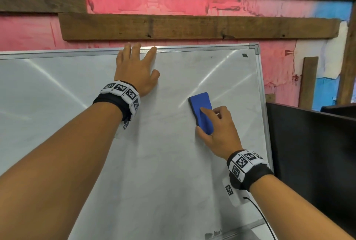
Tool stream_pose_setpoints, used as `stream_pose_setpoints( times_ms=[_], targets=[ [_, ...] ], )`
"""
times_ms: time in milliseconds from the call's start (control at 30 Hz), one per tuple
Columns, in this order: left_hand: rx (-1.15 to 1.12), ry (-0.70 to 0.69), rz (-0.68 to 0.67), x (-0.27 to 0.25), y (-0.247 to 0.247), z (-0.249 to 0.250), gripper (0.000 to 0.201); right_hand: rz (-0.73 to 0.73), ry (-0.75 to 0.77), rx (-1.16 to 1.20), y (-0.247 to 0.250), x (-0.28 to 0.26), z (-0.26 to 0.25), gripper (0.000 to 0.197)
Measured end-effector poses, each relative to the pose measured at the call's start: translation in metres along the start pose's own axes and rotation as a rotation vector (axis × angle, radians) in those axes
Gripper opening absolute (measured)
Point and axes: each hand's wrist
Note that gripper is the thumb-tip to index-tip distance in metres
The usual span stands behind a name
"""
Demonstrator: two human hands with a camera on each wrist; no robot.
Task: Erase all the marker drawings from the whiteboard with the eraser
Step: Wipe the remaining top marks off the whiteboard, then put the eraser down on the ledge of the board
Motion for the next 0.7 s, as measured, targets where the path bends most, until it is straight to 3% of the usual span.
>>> stream_pose_setpoints(
  times_ms=[233,433,700],
  targets=[
    [-0.051,-0.018,0.044,-0.028,-0.001,0.000,0.063,-0.051,0.060,-0.008,-0.012,-0.018,-0.003,0.057],
    [-0.173,-0.123,0.146,-0.101,-0.014,0.017,0.050,-0.154,0.182,-0.071,-0.023,-0.054,-0.003,0.052],
    [-0.235,-0.234,-0.144,-0.207,-0.052,0.064,0.056,-0.340,0.219,-0.158,-0.032,-0.112,0.008,0.054]
  ],
)
Point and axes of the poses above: each hand's wrist, its own x-axis towards the middle knuckle, its own y-axis out of the back of the hand, z = x × y, and after that the axes turned 2 degrees about -y, right-handed
